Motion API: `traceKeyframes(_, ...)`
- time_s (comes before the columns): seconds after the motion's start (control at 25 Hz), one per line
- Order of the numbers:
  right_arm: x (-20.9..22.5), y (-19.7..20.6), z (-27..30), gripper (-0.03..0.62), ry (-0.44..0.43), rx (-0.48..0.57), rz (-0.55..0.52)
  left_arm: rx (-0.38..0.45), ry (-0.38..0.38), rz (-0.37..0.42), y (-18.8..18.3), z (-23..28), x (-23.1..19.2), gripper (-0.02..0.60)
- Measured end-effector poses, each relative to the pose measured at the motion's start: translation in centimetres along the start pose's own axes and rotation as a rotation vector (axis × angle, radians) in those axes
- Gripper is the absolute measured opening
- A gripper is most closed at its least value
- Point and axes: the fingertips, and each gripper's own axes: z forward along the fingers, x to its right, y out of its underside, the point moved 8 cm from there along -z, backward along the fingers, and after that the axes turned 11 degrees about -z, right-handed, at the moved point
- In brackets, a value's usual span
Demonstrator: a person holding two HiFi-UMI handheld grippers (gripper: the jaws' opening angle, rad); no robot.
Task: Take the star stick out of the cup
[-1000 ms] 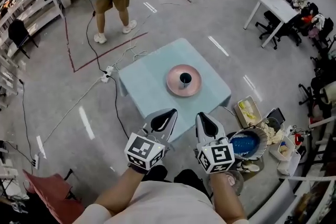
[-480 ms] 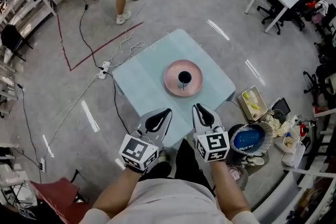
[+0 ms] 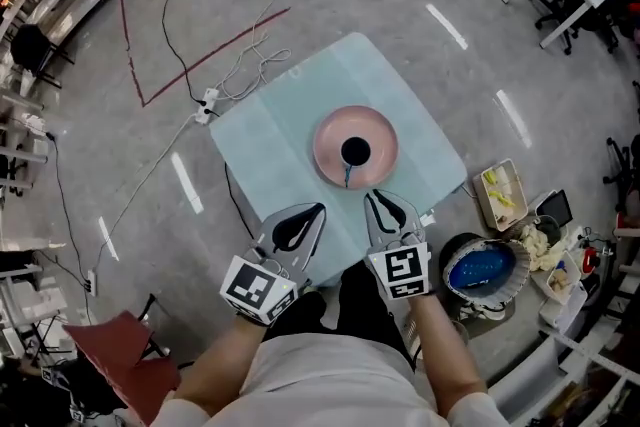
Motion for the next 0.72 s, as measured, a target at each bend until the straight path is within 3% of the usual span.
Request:
traceKeyframes(0.44,1.3,5.3,7.6,0.029,-0.193,-0.082,-0.326,-0.021,-0.157,-0.071,1.5,4.3,-3.9,0.006)
traceKeyframes(0.72,1.0,7.4,10.3,0.029,-0.271,-0.096,-0.491,-0.041,-0.214,-0.108,2.8,5.3,-5.3,0.006)
